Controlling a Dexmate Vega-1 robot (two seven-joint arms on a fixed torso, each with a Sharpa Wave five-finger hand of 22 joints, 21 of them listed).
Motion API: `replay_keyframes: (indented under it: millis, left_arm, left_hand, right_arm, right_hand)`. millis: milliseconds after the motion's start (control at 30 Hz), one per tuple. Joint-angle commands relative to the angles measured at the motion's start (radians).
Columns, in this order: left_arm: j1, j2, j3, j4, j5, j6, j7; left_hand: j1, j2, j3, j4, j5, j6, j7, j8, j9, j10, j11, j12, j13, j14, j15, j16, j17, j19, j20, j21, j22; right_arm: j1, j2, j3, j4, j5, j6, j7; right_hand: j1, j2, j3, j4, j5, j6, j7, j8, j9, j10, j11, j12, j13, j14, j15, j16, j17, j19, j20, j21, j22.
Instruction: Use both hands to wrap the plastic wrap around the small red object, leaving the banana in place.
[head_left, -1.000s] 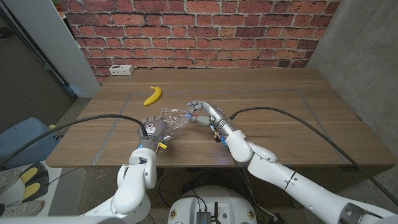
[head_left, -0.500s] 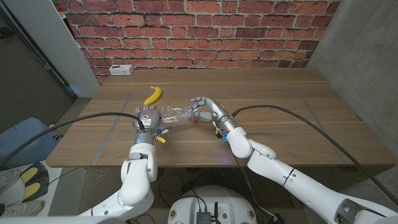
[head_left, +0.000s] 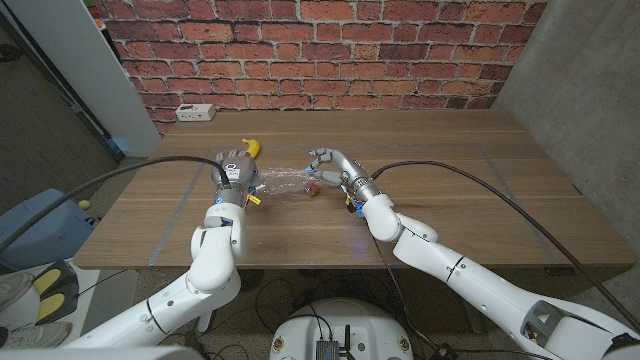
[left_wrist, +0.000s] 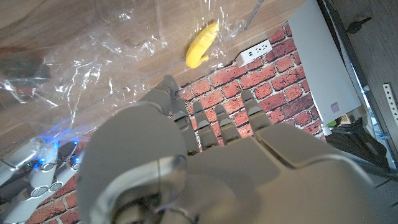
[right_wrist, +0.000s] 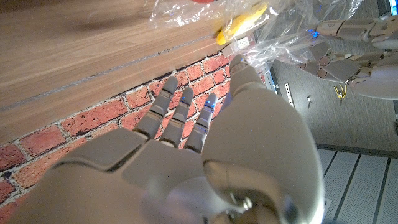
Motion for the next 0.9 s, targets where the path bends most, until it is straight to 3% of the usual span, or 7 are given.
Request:
replay_keyframes:
  millis: [33,567,900]
  left_arm:
    - [-0.135,-0.001,0.019,0.113,-0.065,-0.083,-0.010]
    - [-0.299,-0.039,0.103,0.272,-0.126,-0.162,-0.021]
    - [-0.380,-0.078,0.162,0.374,-0.162,-0.198,-0.013]
  left_hand:
    - [-0.006,0.003,0.005,0.003,0.000,0.005,-0.004,0.004,0.004,0.007,0.000,-0.001,0.002,0.003,-0.007,0.000,0.001,-0.002,-0.004,0.004,0.005]
    - [-0.010,-0.001,0.004,0.005,-0.002,0.007,-0.003,0.000,0.004,0.014,0.000,-0.004,0.003,0.008,-0.015,-0.002,0.001,-0.001,-0.012,0.005,0.005]
    - [-0.012,-0.002,0.004,0.004,-0.003,0.010,-0.003,-0.004,0.004,0.021,-0.003,-0.006,0.003,0.013,-0.018,-0.002,0.000,-0.001,-0.014,0.006,0.004]
  right_arm:
    - [0.080,0.047,-0.020,0.124,0.027,-0.006,-0.002]
    - [0.187,0.096,-0.053,0.294,0.060,0.002,0.002]
    - [0.228,0.113,-0.070,0.362,0.085,-0.021,0.022]
  right_hand:
    - [-0.002,0.009,0.013,-0.001,-0.007,0.018,0.024,-0.002,0.006,0.003,0.009,-0.003,0.002,0.002,-0.088,-0.004,0.000,0.001,0.010,-0.007,0.003]
    - [-0.017,0.016,0.028,0.006,-0.022,-0.003,0.010,-0.019,0.009,0.002,0.014,-0.009,0.004,0.003,-0.082,-0.009,0.001,0.001,0.012,-0.011,0.004]
    - [-0.024,0.018,0.036,0.008,-0.028,-0.020,0.004,-0.027,0.011,0.001,0.019,-0.013,0.006,0.005,-0.078,-0.011,0.003,0.001,0.014,-0.012,0.004]
